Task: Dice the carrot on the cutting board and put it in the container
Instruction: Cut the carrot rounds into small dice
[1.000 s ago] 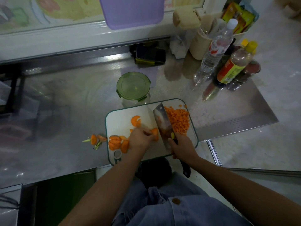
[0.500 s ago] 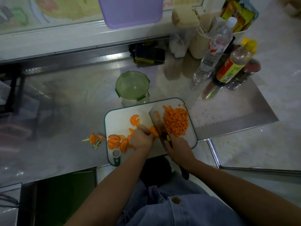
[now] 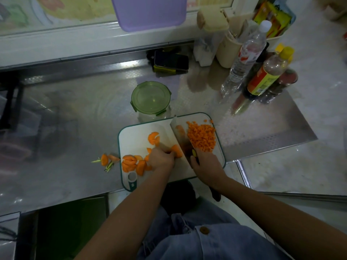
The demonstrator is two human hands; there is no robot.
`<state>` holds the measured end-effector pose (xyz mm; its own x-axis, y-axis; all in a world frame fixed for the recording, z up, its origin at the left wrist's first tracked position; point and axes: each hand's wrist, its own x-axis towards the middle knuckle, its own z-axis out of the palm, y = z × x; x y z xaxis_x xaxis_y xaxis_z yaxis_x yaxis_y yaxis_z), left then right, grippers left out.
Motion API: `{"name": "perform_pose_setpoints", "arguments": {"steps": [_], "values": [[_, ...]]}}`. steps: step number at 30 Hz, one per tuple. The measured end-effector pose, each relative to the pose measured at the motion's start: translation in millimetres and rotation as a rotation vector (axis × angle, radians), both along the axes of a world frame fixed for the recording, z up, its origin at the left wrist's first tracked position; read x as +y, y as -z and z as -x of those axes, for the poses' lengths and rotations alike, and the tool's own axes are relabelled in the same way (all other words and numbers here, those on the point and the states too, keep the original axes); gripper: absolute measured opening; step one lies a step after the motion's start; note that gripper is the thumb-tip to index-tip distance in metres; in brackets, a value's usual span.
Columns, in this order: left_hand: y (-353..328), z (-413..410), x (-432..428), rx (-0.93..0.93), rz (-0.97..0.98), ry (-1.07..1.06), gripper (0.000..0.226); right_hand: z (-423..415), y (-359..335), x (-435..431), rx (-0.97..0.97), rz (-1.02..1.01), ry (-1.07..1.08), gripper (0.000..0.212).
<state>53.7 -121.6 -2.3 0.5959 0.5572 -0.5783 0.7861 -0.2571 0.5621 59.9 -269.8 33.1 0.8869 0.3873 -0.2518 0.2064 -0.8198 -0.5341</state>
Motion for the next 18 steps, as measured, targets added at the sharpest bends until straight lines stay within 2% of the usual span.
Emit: {"name": "perform_pose_setpoints", "arguments": {"steps": [12, 18], "values": [[5.5, -6.0, 8.9, 0.069, 0.085, -0.096, 0.033, 7.5, -2.8, 3.9, 0.096, 0.120, -0.063, 0.014], [-5.1, -12.9, 12.6, 0.084, 0.093, -0.073, 0.024, 6.8, -3.5, 13.6, 0.160, 0.166, -0.073, 0.010]]}}
